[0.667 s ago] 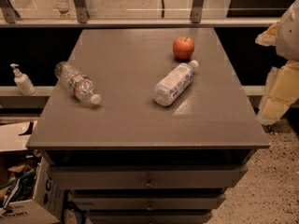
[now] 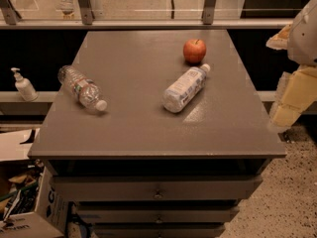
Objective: Move water bottle near apple
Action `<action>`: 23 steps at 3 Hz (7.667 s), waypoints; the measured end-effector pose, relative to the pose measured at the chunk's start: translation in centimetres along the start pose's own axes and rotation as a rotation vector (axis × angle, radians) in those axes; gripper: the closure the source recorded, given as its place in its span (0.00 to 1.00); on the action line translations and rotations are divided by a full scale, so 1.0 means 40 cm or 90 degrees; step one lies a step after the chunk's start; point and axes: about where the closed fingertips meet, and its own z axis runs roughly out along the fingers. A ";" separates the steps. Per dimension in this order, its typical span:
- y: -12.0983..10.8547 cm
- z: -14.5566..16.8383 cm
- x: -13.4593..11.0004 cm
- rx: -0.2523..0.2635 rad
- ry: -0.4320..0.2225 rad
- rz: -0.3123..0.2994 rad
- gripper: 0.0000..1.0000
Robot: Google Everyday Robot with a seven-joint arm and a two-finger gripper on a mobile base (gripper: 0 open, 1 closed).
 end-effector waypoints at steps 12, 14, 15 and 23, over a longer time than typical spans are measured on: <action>0.076 0.371 -0.721 -0.094 -0.618 0.192 0.00; 0.094 0.383 -0.734 -0.039 -0.592 0.131 0.00; 0.116 0.438 -0.768 0.012 -0.551 0.064 0.00; 0.021 0.526 -0.935 0.009 -0.653 0.224 0.88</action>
Offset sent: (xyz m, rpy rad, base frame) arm 0.0527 0.0689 0.0273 0.5417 -0.1095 0.0704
